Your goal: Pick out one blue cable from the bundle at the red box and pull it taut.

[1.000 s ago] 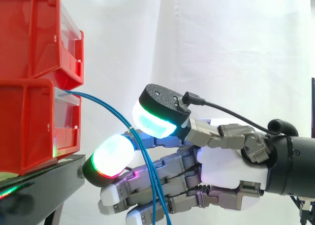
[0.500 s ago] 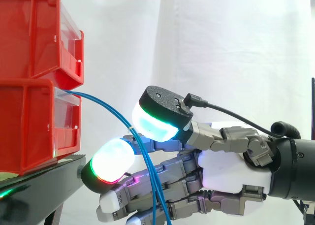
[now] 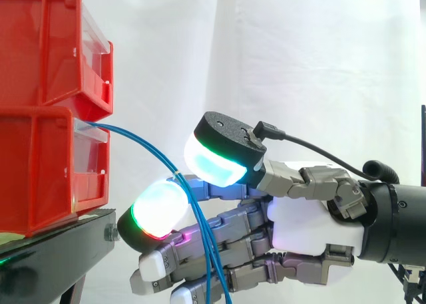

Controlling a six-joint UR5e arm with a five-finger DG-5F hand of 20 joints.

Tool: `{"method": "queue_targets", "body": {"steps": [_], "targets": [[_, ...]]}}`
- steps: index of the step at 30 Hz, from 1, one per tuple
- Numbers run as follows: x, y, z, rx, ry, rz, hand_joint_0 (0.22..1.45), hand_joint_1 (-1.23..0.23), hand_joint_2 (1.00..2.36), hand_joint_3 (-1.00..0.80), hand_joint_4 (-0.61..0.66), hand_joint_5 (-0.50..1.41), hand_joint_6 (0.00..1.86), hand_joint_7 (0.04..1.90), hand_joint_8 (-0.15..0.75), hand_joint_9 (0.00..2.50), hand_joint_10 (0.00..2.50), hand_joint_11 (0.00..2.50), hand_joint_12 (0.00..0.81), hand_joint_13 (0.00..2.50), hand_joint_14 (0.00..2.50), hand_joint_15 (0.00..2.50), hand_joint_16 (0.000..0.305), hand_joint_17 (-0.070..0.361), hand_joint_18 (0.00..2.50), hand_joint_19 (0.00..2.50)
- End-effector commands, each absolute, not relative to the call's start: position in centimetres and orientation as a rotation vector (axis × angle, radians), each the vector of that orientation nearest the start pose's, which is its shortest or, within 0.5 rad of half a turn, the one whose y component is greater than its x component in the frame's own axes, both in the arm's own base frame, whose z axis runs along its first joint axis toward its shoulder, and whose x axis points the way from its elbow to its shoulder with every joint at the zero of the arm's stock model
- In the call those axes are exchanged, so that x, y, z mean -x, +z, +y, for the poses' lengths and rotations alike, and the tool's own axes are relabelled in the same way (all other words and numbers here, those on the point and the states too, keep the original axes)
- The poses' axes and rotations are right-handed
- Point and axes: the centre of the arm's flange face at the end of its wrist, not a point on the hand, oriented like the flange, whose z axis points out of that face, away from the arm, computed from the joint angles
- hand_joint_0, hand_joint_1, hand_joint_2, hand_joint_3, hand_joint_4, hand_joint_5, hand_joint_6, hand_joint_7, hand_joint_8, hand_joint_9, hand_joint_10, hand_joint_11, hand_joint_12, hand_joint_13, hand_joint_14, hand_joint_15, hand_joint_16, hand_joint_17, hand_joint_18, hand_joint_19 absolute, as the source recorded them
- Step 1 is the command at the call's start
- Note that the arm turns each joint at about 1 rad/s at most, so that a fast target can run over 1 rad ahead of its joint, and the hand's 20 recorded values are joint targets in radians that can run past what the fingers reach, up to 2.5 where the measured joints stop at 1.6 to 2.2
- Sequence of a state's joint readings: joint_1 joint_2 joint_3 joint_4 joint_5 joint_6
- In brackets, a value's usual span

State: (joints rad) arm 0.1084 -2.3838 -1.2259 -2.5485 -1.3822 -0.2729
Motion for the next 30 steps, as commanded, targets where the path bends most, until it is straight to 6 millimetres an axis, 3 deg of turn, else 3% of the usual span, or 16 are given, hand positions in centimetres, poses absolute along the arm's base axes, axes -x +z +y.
{"method": "queue_targets", "body": {"steps": [1,16,30], "targets": [[-78.18,19.55,-7.24,-0.984,1.015,1.178,0.58,-0.52,1.01,-0.38,0.08,-0.11,0.5,1.26,0.201,0.67,0.02,0.49,0.29,0.42,0.01,0.22,0.048,0.109,0.43,0.5],[-78.35,20.12,-7.37,-0.991,1.008,1.202,0.59,-0.58,1.01,-0.34,0.06,-0.11,0.5,1.34,0.198,0.67,0.02,0.49,0.288,0.42,0.01,0.22,0.048,0.108,0.43,0.5],[-78.54,20.53,-7.52,-0.985,1.015,1.198,0.58,-0.6,1.02,-0.28,0.07,-0.13,0.6,1.19,0.202,0.66,0.02,0.52,0.291,0.42,0.01,0.23,0.048,0.109,0.44,0.5]]}}
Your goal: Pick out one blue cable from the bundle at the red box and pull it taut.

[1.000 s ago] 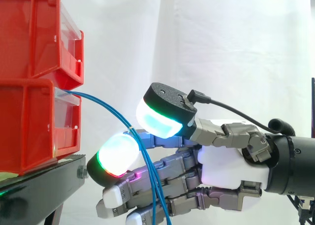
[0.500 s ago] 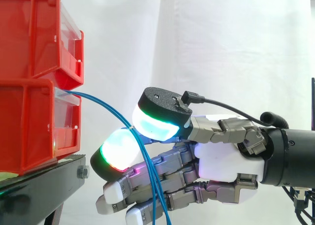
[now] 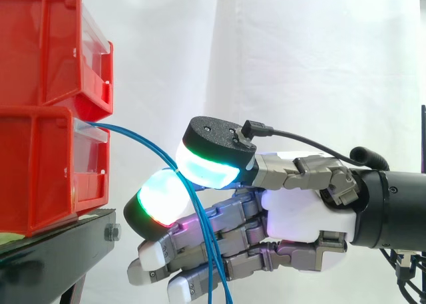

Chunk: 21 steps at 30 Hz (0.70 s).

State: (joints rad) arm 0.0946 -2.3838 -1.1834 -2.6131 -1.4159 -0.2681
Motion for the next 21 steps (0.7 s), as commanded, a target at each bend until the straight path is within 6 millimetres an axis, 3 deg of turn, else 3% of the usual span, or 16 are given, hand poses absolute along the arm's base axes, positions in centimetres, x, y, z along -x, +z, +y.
{"method": "queue_targets", "body": {"steps": [1,8,14,21], "targets": [[-78.55,20.53,-7.49,-0.984,1.019,1.2,0.58,-0.61,1.02,-0.29,0.07,-0.15,0.64,1.14,0.201,0.66,0.02,0.53,0.291,0.42,0.01,0.23,0.049,0.109,0.44,0.5],[-78.62,20.67,-7.48,-0.982,1.02,1.197,0.56,-0.62,1.01,-0.32,0.1,-0.18,0.75,0.94,0.199,0.66,0.02,0.56,0.296,0.43,0.01,0.25,0.049,0.111,0.44,0.51],[-78.61,20.67,-7.6,-0.983,1.019,1.196,0.5,-0.58,1.0,-0.48,0.13,-0.18,0.78,0.87,0.216,0.67,0.02,0.56,0.315,0.44,0.01,0.24,0.053,0.119,0.47,0.51],[-78.61,20.67,-7.6,-0.982,1.018,1.197,0.47,-0.57,1.0,-0.5,0.16,-0.17,0.78,0.85,0.232,0.69,0.02,0.57,0.329,0.45,0.01,0.24,0.055,0.124,0.49,0.49]]}}
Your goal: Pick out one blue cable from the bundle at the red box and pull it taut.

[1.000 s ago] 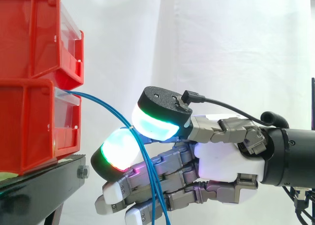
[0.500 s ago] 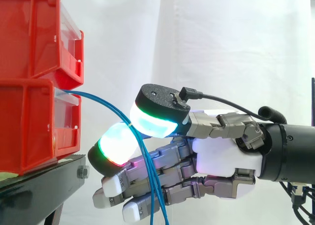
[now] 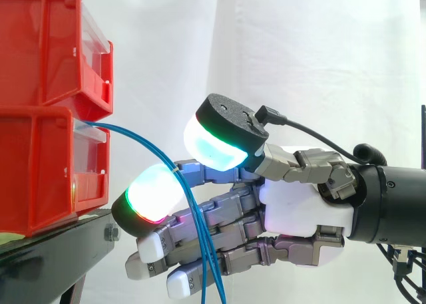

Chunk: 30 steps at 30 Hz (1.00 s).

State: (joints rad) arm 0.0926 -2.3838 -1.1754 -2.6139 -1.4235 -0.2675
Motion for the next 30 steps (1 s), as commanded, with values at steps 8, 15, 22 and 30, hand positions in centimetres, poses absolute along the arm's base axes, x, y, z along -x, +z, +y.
{"method": "queue_targets", "body": {"steps": [8,15,22,30], "targets": [[-78.62,20.67,-7.58,-0.991,1.015,1.189,0.46,-0.67,1.0,-0.5,0.16,-0.17,0.79,0.84,0.232,0.72,0.02,0.59,0.327,0.48,0.01,0.25,0.054,0.122,0.53,0.49],[-78.58,20.47,-7.35,-1.008,1.014,1.188,0.51,-0.71,1.0,-0.5,0.13,-0.17,0.78,0.89,0.214,0.72,0.02,0.58,0.307,0.48,0.01,0.25,0.05,0.112,0.52,0.49],[-78.62,20.48,-7.1,-1.023,1.009,1.172,0.56,-0.73,1.01,-0.37,0.1,-0.17,0.79,0.92,0.205,0.72,0.02,0.6,0.299,0.48,0.01,0.26,0.048,0.107,0.52,0.51],[-78.65,20.51,-7.08,-1.037,1.031,1.161,0.56,-0.72,1.01,-0.36,0.11,-0.18,0.82,0.86,0.207,0.72,0.02,0.6,0.3,0.49,0.01,0.27,0.047,0.106,0.53,0.52]]}}
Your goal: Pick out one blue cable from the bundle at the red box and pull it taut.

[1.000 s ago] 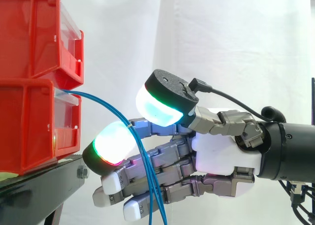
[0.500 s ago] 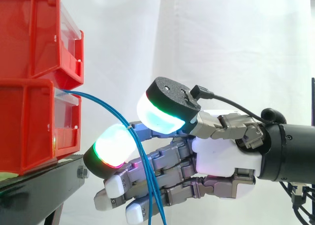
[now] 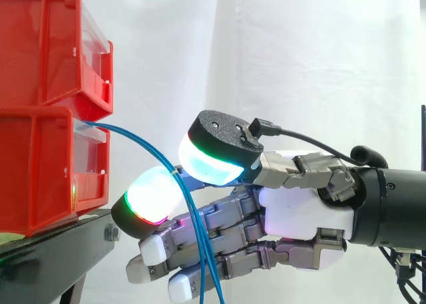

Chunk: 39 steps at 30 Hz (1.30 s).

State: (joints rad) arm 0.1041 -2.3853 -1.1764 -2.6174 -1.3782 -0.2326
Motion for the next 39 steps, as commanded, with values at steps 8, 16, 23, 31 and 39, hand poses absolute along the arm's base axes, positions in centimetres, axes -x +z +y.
{"method": "queue_targets", "body": {"steps": [8,16,23,31,39], "targets": [[-78.79,20.65,-6.67,-1.031,1.049,1.152,0.56,-0.71,1.01,-0.36,0.09,-0.18,0.9,0.82,0.208,0.77,0.02,0.65,0.301,0.51,0.01,0.27,0.047,0.105,0.55,0.52],[-78.81,20.66,-6.54,-1.029,1.052,1.153,0.56,-0.68,1.02,-0.23,0.07,-0.16,0.92,0.88,0.224,0.86,0.02,0.68,0.305,0.55,0.01,0.3,0.046,0.104,0.6,0.54],[-78.81,20.66,-6.63,-1.033,1.059,1.151,0.57,-0.7,1.02,-0.1,-0.04,-0.14,0.94,0.98,0.241,0.93,0.03,0.7,0.312,0.6,0.01,0.31,0.047,0.106,0.65,0.55],[-78.82,20.68,-6.62,-1.036,1.064,1.147,0.61,-0.74,1.02,-0.13,-0.08,-0.16,0.95,0.99,0.218,0.92,0.03,0.72,0.299,0.62,0.01,0.33,0.043,0.096,0.66,0.55],[-78.81,20.68,-6.73,-1.038,1.066,1.145,0.65,-0.79,1.02,-0.26,-0.1,-0.16,0.95,1.0,0.205,0.9,0.03,0.71,0.292,0.62,0.01,0.31,0.041,0.093,0.68,0.54]]}}
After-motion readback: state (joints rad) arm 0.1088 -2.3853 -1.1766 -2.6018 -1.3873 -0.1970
